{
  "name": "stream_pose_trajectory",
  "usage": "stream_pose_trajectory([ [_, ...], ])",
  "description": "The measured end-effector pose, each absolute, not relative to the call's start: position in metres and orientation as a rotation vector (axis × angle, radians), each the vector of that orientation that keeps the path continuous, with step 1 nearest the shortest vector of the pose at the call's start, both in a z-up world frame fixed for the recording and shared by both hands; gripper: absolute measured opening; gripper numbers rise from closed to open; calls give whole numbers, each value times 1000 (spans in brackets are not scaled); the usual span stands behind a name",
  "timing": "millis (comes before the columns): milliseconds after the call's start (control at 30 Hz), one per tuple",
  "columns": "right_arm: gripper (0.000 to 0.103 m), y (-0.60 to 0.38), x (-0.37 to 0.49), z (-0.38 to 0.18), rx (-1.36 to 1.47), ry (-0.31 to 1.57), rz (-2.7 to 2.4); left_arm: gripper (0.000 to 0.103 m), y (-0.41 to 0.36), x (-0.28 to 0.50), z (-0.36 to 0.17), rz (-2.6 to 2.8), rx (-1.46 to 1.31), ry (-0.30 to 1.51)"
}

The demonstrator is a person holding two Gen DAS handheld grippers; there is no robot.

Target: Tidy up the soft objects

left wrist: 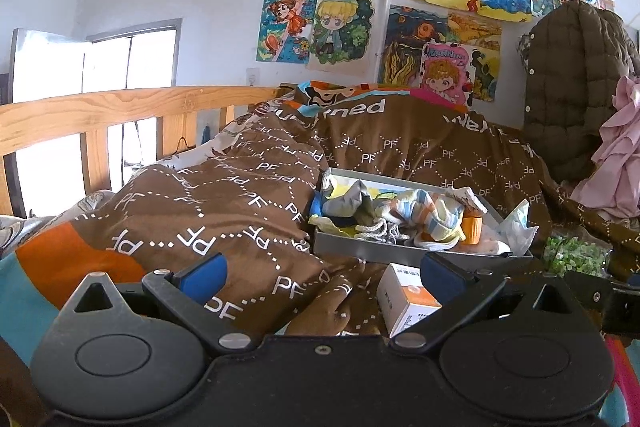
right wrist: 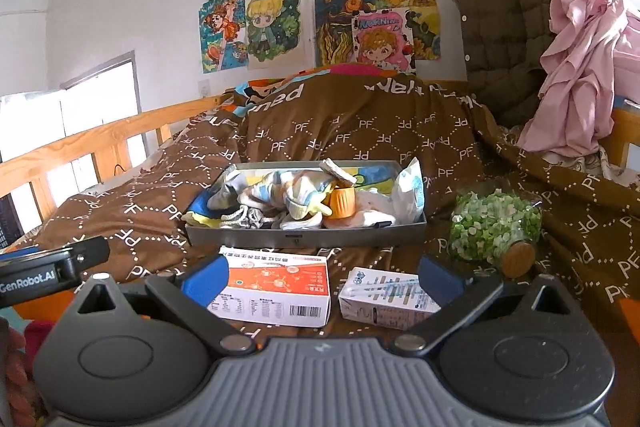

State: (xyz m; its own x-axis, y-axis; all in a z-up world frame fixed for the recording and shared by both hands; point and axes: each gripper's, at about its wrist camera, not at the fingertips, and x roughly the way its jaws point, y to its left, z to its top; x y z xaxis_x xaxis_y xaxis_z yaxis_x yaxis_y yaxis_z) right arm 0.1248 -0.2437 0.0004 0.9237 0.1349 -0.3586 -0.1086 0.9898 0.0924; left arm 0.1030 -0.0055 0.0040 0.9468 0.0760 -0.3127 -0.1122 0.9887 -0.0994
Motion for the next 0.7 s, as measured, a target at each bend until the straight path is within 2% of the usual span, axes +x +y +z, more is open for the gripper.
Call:
stream_pose_trajectory([
  [700, 103, -237, 135, -11, 61, 423, 136, 102, 0, 106, -10, 97, -128, 344],
])
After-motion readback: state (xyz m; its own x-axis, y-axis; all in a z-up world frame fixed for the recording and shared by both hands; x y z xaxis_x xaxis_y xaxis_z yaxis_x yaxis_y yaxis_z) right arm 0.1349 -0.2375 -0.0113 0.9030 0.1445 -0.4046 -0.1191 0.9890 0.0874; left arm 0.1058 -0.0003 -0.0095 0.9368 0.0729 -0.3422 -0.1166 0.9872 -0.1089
